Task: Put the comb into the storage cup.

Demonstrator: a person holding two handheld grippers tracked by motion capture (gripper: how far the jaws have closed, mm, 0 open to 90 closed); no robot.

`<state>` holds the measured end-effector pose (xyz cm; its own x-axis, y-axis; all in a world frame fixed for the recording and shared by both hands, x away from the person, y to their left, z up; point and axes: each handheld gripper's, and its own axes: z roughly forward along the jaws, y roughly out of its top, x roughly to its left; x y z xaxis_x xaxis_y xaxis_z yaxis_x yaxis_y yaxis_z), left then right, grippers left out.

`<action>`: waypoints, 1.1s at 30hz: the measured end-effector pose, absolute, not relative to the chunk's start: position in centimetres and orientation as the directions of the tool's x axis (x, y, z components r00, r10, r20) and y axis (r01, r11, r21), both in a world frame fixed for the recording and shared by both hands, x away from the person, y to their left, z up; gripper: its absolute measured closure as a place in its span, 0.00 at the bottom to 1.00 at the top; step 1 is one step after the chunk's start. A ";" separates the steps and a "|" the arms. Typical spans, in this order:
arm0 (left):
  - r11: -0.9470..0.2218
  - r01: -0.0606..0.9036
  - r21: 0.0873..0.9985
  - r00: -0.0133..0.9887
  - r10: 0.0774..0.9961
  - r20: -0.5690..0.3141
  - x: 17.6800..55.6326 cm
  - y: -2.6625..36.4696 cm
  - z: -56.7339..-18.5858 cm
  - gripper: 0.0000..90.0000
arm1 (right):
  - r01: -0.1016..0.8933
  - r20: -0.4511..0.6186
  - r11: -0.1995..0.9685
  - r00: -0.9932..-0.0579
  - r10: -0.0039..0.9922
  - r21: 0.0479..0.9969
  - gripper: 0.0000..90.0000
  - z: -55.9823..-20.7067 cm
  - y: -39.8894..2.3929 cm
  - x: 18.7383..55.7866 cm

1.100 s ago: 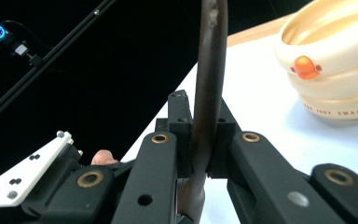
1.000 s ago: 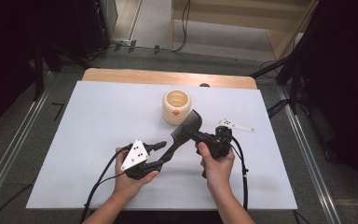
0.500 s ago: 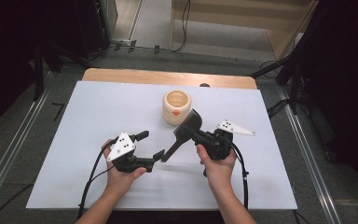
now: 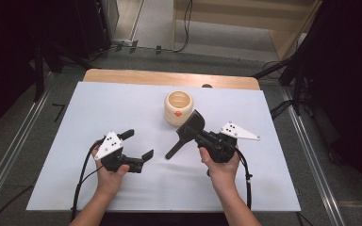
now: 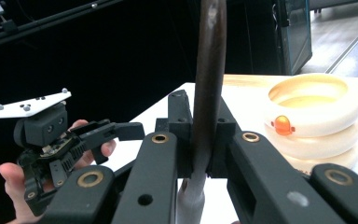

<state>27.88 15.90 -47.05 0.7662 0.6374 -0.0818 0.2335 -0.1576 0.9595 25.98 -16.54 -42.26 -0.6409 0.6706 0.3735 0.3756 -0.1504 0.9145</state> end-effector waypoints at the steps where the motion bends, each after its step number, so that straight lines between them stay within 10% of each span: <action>1: -0.159 0.232 0.960 0.762 0.642 -0.078 27.8 16.2 -47.1 0.00 | 0.375 0.372 -0.148 -0.643 0.669 0.915 0.91 -42.3 -16.5 26.0; 33: -0.142 0.260 0.955 0.641 0.765 -0.060 26.3 24.4 -47.5 0.00 | 0.296 0.296 -0.129 -0.635 0.713 0.946 0.91 -40.9 -17.6 27.2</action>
<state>26.26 24.40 -47.52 0.6407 0.7654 -0.0603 0.2599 -0.1422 0.9551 27.15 -17.63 -40.94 -0.6353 0.7133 0.2958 0.2963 -0.1286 0.9464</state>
